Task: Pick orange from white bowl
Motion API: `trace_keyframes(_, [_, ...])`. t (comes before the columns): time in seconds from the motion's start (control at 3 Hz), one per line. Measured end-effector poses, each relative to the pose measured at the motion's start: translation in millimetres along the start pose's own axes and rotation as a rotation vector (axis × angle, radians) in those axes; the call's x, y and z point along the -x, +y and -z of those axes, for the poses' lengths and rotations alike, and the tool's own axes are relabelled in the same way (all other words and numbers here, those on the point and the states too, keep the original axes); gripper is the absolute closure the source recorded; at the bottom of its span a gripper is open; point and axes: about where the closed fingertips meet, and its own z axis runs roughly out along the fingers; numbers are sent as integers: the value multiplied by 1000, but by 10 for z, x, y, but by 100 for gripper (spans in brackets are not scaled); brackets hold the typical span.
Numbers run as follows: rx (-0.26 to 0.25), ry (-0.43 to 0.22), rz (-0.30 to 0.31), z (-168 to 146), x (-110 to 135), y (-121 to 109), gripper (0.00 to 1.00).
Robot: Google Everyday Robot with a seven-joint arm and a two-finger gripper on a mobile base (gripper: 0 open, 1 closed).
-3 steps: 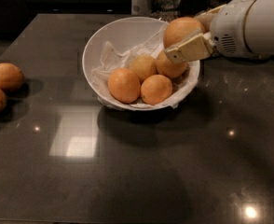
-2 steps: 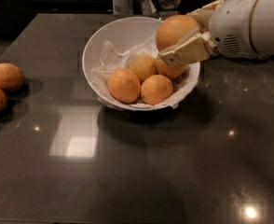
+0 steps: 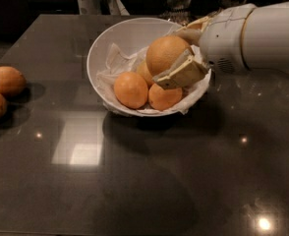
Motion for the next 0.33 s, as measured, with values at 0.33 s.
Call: trace_keyframes(0.33, [2, -1, 2, -7, -2, 3, 100])
